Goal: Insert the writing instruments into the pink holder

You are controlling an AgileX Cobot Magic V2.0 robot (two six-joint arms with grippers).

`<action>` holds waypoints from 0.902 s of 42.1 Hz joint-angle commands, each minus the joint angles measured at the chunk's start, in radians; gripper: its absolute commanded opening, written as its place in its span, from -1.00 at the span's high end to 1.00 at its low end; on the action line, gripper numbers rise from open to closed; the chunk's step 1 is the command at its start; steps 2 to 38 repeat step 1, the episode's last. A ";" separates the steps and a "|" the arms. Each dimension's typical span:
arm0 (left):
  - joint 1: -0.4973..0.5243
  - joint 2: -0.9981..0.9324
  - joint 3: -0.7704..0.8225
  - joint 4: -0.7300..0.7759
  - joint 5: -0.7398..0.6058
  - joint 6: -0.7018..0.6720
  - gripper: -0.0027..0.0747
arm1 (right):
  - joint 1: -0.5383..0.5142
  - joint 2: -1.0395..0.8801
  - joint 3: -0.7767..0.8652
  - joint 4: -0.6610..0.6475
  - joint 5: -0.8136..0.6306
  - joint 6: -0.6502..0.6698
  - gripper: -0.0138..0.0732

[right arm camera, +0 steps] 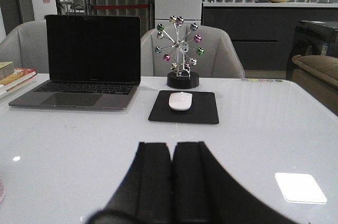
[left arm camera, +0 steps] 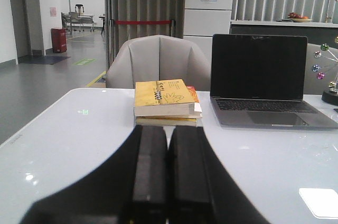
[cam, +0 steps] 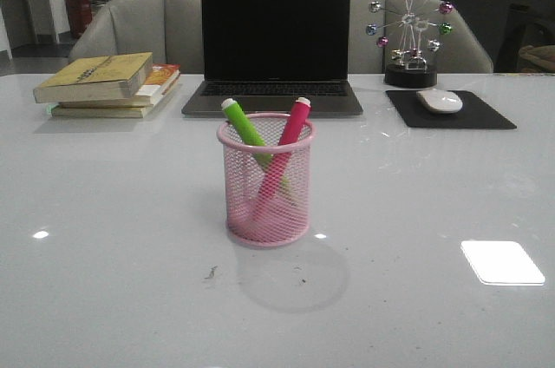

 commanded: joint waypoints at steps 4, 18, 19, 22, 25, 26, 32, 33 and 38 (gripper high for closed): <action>0.001 -0.018 0.000 0.001 -0.089 -0.008 0.68 | -0.006 -0.022 -0.012 -0.009 -0.096 -0.006 0.55; 0.001 -0.018 0.000 0.001 -0.089 -0.008 0.68 | -0.006 -0.022 -0.012 -0.009 -0.096 -0.006 0.55; 0.001 -0.018 0.000 0.001 -0.089 -0.008 0.68 | -0.006 -0.022 -0.012 -0.009 -0.096 -0.006 0.55; 0.001 -0.018 0.000 0.001 -0.089 -0.008 0.68 | -0.006 -0.022 -0.012 -0.009 -0.096 -0.006 0.55; 0.001 -0.018 0.000 0.001 -0.089 -0.008 0.68 | -0.006 -0.022 -0.012 -0.009 -0.096 -0.006 0.55; 0.001 -0.018 0.000 0.001 -0.089 -0.008 0.68 | -0.006 -0.022 -0.012 -0.009 -0.096 -0.006 0.55; 0.001 -0.018 0.000 0.001 -0.089 -0.008 0.68 | -0.006 -0.022 -0.012 -0.009 -0.096 -0.006 0.55; 0.001 -0.018 0.000 0.001 -0.089 -0.008 0.68 | -0.006 -0.022 -0.012 -0.009 -0.096 -0.006 0.55; 0.001 -0.018 0.000 0.001 -0.089 -0.008 0.68 | -0.006 -0.022 -0.012 -0.009 -0.096 -0.006 0.55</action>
